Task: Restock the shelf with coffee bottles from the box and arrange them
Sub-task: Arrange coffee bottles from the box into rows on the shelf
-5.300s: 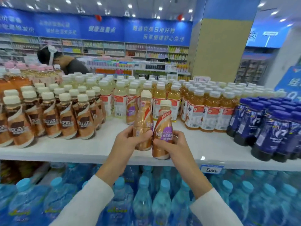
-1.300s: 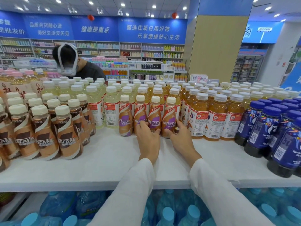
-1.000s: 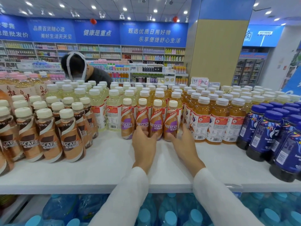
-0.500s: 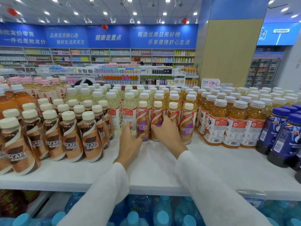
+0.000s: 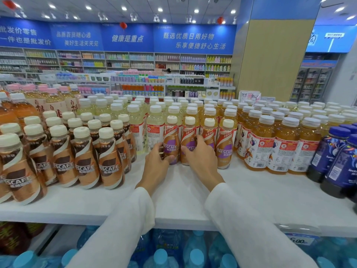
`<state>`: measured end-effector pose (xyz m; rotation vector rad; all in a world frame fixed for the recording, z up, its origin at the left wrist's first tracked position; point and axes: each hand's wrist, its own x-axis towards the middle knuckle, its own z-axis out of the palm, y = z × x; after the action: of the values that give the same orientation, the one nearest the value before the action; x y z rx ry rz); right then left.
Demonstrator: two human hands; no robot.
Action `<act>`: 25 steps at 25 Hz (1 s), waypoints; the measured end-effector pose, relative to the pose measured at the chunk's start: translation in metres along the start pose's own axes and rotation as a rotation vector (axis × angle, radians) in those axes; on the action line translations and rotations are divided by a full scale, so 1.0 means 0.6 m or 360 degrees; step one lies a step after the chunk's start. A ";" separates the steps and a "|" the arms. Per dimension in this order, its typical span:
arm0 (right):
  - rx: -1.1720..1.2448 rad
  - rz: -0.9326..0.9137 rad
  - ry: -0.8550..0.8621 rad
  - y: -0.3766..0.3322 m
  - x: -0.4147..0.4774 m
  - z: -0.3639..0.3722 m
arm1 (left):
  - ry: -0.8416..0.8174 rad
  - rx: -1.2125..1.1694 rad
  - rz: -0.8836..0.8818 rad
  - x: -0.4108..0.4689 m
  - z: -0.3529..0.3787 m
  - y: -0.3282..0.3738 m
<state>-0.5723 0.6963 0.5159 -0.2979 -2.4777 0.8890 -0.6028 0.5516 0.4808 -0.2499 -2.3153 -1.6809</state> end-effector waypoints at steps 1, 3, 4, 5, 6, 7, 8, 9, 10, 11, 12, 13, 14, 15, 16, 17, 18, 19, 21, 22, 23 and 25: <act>-0.0008 -0.0006 0.0009 0.001 0.000 0.001 | 0.0000 -0.0010 0.0000 0.000 0.000 -0.001; -0.0021 -0.0010 0.0015 0.003 0.001 0.002 | 0.0013 -0.0013 0.0004 -0.001 0.000 -0.002; -0.0022 -0.0011 0.0011 0.003 0.002 0.002 | 0.0024 -0.0013 0.0002 -0.002 0.000 -0.002; -0.0029 -0.0006 0.0004 0.002 0.002 0.002 | 0.0036 -0.0017 0.0003 -0.002 0.000 -0.002; -0.0029 -0.0004 0.0003 0.002 0.002 0.002 | 0.0041 -0.0019 0.0002 -0.004 0.000 -0.001; -0.0028 -0.0003 0.0005 0.001 0.001 0.002 | 0.0043 -0.0023 0.0002 -0.005 0.000 0.000; -0.0028 -0.0011 0.0011 0.002 0.002 0.002 | 0.0044 -0.0031 0.0000 -0.006 0.000 0.001; -0.0035 -0.0012 0.0010 0.001 0.002 0.000 | 0.0044 -0.0040 -0.0002 -0.006 -0.001 0.001; -0.0044 -0.0019 0.0009 0.001 0.002 -0.001 | 0.0046 -0.0043 -0.0002 -0.006 -0.001 0.001; -0.0053 -0.0026 0.0006 0.001 0.002 -0.003 | 0.0049 -0.0042 0.0000 -0.006 -0.001 0.001; -0.0058 -0.0037 0.0011 0.001 0.002 -0.003 | 0.0052 -0.0036 -0.0002 -0.007 -0.001 0.002; -0.0058 -0.0045 0.0023 0.000 0.001 -0.004 | 0.0058 -0.0032 -0.0005 -0.006 -0.002 0.001; -0.0046 -0.0064 0.0050 -0.001 -0.002 -0.006 | 0.0062 -0.0024 -0.0008 -0.006 -0.001 0.001; -0.0014 -0.0094 0.0079 -0.001 -0.008 -0.010 | 0.0064 -0.0015 -0.0012 -0.005 -0.001 0.001; 0.0060 -0.0134 0.0110 0.001 -0.017 -0.018 | 0.0059 -0.0001 -0.0018 -0.006 -0.002 0.002; 0.0159 -0.0161 0.0148 0.007 -0.026 -0.031 | 0.0049 0.0010 -0.0027 -0.007 -0.002 0.003; 0.0262 -0.0170 0.0208 0.020 -0.034 -0.047 | 0.0045 0.0024 -0.0035 -0.008 -0.003 0.003; 0.0354 -0.0140 0.0284 0.039 -0.042 -0.065 | 0.0058 0.0049 -0.0035 -0.010 -0.002 0.004; 0.0514 0.0017 0.0401 0.082 -0.051 -0.109 | 0.0171 0.0102 0.0003 -0.026 0.005 0.012; 0.0538 0.0100 0.0422 0.103 -0.049 -0.127 | 0.0258 0.0116 0.0038 -0.038 0.013 0.021; 0.0533 0.0168 0.0402 0.120 -0.044 -0.139 | 0.0325 0.0130 0.0074 -0.049 0.023 0.034; 0.0527 0.0260 0.0215 0.145 -0.027 -0.146 | 0.0337 0.0132 0.0090 -0.065 0.050 0.058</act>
<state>-0.5102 0.8045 0.5125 -0.4330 -2.1616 1.2822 -0.5587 0.5913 0.4911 -0.1132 -2.1939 -1.5023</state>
